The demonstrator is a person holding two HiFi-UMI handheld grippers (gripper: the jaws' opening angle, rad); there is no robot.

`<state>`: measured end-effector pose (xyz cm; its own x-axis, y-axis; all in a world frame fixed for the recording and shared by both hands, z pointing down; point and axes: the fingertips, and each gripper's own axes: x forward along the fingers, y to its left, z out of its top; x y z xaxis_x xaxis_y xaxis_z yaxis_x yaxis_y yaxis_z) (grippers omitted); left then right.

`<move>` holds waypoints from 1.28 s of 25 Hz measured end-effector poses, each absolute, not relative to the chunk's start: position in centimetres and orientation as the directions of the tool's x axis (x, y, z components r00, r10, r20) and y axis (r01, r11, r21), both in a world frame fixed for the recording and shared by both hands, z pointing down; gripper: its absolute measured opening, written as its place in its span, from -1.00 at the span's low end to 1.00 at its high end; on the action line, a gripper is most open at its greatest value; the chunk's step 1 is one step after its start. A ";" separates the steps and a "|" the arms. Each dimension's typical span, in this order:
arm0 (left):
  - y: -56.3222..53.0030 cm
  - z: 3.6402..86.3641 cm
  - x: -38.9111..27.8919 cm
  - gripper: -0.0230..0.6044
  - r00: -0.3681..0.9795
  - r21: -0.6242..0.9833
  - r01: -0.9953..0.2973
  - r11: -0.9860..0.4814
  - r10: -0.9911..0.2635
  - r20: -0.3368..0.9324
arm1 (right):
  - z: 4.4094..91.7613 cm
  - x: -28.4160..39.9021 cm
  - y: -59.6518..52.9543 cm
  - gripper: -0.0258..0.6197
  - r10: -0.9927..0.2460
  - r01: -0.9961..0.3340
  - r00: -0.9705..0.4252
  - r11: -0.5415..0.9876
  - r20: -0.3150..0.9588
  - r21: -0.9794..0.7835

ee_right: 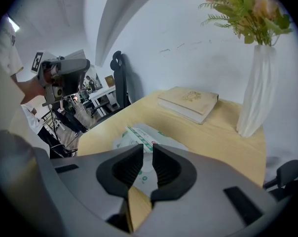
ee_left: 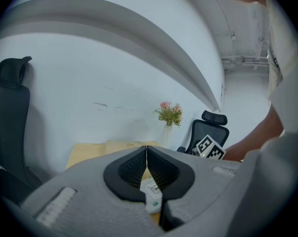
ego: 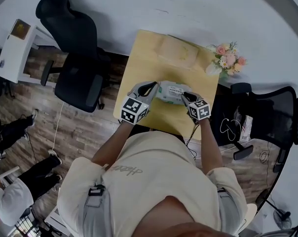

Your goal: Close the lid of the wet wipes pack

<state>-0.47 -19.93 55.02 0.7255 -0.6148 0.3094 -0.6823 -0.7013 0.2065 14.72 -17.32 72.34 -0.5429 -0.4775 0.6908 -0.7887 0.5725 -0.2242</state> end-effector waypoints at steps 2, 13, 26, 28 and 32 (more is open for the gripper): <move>-19.7 55.1 -0.9 -0.87 0.724 0.207 -0.684 -0.700 -0.615 0.312 | 72.8 14.5 -16.8 -0.79 -0.470 -0.790 -0.538 0.571 0.700 -0.224; -18.9 55.7 -2.8 -0.87 0.710 0.214 -0.699 -0.682 -0.625 0.324 | 74.8 14.8 -16.1 -0.79 -0.463 -0.831 -0.490 0.504 0.739 -0.236; -18.7 56.4 -4.1 -0.87 0.700 0.241 -0.712 -0.659 -0.640 0.316 | 77.0 14.6 -16.1 -0.84 -0.362 -0.859 -0.373 0.482 0.854 -0.171; -18.7 56.3 -4.3 -0.87 0.699 0.244 -0.713 -0.657 -0.643 0.311 | 76.3 14.4 -16.3 -0.91 -0.367 -0.858 -0.368 0.488 0.854 -0.161; -19.0 56.4 -4.7 -0.87 0.694 0.246 -0.719 -0.651 -0.650 0.310 | 75.0 13.3 -17.0 -0.91 -0.374 -0.840 -0.385 0.521 0.844 -0.153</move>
<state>-4.75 -19.01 56.45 0.6941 -0.6499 0.3097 -0.7187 -0.6506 0.2455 13.26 -16.98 74.95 -0.3855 -0.3737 0.8437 -0.8400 0.5206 -0.1532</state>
